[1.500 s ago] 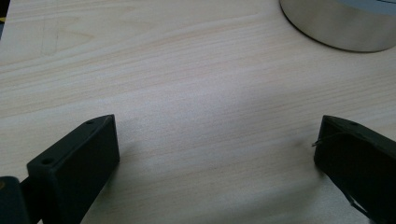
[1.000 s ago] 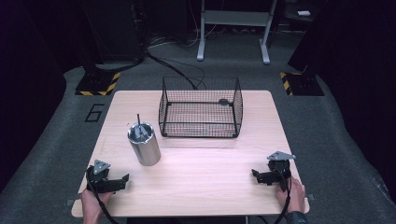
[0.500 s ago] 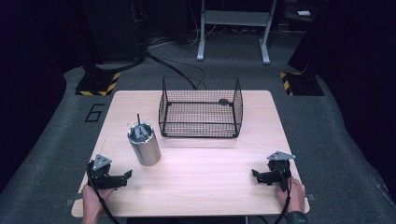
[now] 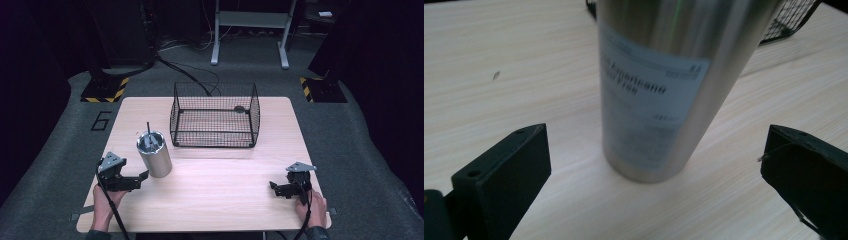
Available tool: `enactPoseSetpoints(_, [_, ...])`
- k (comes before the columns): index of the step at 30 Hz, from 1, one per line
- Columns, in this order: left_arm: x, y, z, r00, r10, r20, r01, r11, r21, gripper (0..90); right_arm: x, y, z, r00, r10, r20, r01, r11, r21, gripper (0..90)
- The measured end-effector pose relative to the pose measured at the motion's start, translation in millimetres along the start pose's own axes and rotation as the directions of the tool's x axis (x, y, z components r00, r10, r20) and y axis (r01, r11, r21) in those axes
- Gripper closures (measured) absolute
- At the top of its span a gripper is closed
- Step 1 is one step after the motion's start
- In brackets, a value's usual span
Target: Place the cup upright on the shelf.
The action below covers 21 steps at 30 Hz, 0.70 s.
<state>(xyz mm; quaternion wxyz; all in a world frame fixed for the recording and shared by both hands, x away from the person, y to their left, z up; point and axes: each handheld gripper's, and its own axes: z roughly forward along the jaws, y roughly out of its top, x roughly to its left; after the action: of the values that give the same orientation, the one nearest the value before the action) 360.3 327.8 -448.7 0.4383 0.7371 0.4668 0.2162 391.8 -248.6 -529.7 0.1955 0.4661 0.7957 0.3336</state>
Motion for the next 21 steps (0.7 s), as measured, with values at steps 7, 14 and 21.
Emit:
enactPoseSetpoints(7, [-6.5,19.1,6.1,0.9993,0.028,0.025,-0.027,0.9991,-0.032,0.0,-0.1,-0.1,0.4,1.0000,0.000,0.000,0.000,1.0000,-0.007,0.0])
enactPoseSetpoints(14, [-2.5,30.2,21.6,0.9989,0.025,0.038,-0.023,0.9984,-0.051,0.0,-0.2,-0.1,0.4,1.0000,-0.001,-0.001,0.001,1.0000,-0.007,0.0])
enactPoseSetpoints(21, [-0.9,40.1,35.1,0.9976,0.016,0.068,-0.010,0.9965,-0.083,0.0,-0.6,0.2,0.4,1.0000,-0.008,-0.003,0.008,1.0000,-0.003,0.0])
